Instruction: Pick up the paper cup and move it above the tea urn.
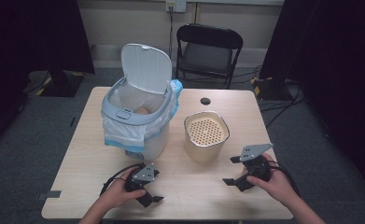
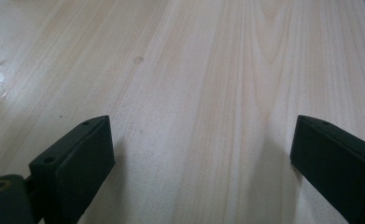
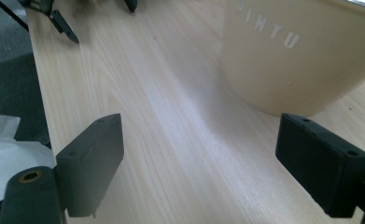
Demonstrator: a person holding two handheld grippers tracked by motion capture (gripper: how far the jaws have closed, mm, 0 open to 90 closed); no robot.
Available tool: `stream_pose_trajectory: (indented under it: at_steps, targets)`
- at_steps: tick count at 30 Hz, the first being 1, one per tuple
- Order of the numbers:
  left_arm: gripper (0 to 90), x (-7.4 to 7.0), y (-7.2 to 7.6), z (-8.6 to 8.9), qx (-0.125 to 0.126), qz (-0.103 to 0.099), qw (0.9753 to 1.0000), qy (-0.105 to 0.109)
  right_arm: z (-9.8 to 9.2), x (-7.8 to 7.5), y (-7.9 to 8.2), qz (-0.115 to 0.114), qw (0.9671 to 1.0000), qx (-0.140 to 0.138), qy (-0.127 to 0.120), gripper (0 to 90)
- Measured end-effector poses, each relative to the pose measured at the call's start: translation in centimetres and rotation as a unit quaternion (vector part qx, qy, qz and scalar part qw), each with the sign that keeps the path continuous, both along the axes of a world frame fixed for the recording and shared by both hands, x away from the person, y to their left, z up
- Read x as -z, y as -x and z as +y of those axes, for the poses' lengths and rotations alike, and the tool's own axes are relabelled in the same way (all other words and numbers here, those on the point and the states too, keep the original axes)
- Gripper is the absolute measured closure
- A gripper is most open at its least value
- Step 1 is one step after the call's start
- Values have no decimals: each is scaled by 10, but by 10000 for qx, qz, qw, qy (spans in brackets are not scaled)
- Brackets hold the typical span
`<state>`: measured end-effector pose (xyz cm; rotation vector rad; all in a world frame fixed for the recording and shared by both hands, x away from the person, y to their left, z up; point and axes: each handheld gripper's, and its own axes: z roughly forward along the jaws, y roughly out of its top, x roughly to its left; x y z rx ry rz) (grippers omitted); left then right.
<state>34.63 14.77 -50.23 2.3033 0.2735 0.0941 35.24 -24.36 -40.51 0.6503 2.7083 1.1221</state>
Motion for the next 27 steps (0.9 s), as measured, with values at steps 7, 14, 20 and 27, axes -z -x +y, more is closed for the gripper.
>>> stream_pose_trajectory:
  at_steps: [7,14,20,27]
  targets:
    - [46,0,1,-1,-23,6,10000,-6,-15,-11,-4,-20,9998,145,-131,147]
    - [25,0,1,-2,34,5,10000,-56,-32,-12,-9,-69,9992,387,-25,148]
    - [25,0,1,-1,37,5,10000,-80,-44,-14,-10,-130,9986,510,-83,147]
    - [22,0,1,-2,31,-19,9999,-96,-61,-14,-11,-157,9975,669,-132,147]
